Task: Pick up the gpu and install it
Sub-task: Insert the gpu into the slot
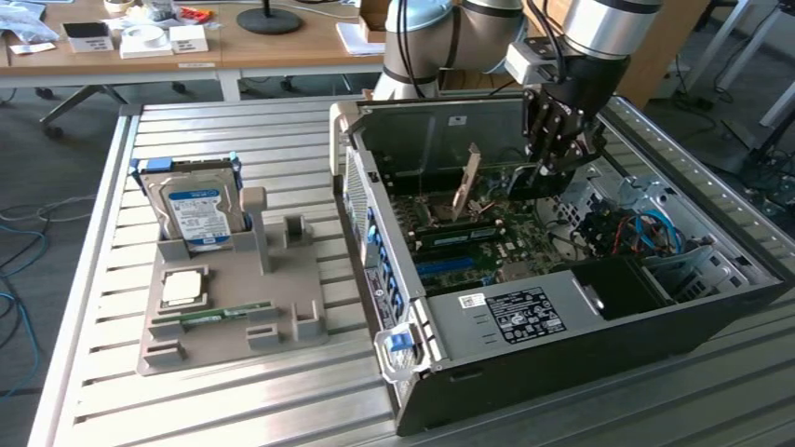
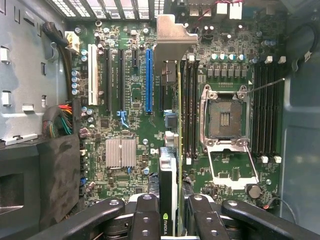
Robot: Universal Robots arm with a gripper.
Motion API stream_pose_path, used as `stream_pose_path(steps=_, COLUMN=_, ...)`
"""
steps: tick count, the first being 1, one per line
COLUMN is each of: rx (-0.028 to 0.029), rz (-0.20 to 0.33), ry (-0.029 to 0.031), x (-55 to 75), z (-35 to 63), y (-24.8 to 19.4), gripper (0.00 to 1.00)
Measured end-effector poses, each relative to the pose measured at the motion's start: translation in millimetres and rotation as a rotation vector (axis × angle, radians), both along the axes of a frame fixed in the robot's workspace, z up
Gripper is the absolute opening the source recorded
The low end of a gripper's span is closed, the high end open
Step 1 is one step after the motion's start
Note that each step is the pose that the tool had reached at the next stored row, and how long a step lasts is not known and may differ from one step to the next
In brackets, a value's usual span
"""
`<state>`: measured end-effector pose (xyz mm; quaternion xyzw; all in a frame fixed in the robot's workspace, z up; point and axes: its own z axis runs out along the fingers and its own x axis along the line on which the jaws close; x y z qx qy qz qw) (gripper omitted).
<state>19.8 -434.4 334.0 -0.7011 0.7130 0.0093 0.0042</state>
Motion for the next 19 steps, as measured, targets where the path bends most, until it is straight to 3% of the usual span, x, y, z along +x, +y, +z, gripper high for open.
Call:
stream_pose_path(steps=11, rx=0.0, rz=0.0, ry=-0.0006, x=-1.6, z=-4.9, y=0.0, gripper=0.27)
stream_pose_path(steps=19, rx=0.0, rz=0.0, ry=-0.0099, x=-7.8, z=-11.0, y=0.0, gripper=0.27)
